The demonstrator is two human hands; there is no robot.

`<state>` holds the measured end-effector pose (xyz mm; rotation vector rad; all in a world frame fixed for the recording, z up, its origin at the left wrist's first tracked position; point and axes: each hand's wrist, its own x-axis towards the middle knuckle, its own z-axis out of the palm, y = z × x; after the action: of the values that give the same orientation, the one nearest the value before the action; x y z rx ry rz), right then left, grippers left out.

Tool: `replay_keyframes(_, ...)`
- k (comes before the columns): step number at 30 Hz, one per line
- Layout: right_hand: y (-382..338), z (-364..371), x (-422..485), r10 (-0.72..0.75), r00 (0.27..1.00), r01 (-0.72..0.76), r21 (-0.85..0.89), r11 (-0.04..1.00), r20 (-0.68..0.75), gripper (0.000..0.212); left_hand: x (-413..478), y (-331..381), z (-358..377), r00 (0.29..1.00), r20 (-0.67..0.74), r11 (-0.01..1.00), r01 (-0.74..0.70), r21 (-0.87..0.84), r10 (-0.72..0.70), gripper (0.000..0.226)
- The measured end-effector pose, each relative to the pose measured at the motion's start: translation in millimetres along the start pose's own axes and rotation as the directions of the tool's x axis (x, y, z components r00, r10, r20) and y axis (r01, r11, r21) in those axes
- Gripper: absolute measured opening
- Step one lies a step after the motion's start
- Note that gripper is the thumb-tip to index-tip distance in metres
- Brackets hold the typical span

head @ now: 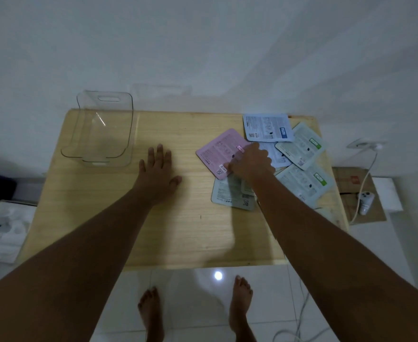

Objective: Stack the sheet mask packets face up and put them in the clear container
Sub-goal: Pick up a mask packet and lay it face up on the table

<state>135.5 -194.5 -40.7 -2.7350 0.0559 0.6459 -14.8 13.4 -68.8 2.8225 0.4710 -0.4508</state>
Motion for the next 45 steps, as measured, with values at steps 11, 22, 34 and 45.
replay_keyframes(11,-8.3,-7.0,-10.0,-0.154,0.986,0.170,0.386,0.907,-0.071,0.063,1.0,2.1,7.6,1.000,0.006,1.000,-0.014,-0.026,0.015,0.082)
replay_keyframes(22,-50.9,-51.6,-18.1,-0.292,0.940,0.334,0.308,0.891,-0.174,0.032,4.3,-1.9,-2.1,0.995,0.097,1.000,-0.014,-0.023,0.016,0.080)
replay_keyframes(34,-111.9,39.1,-44.0,-0.398,0.917,0.369,0.366,0.854,0.006,0.037,4.7,-9.7,5.7,0.998,0.022,0.997,-0.066,-0.037,0.067,0.079)
replay_keyframes(45,-56.7,27.9,-39.0,-0.366,0.928,0.372,-0.100,0.923,0.070,0.046,1.6,-2.0,3.6,0.995,0.014,0.993,-0.095,-0.066,0.097,0.067)
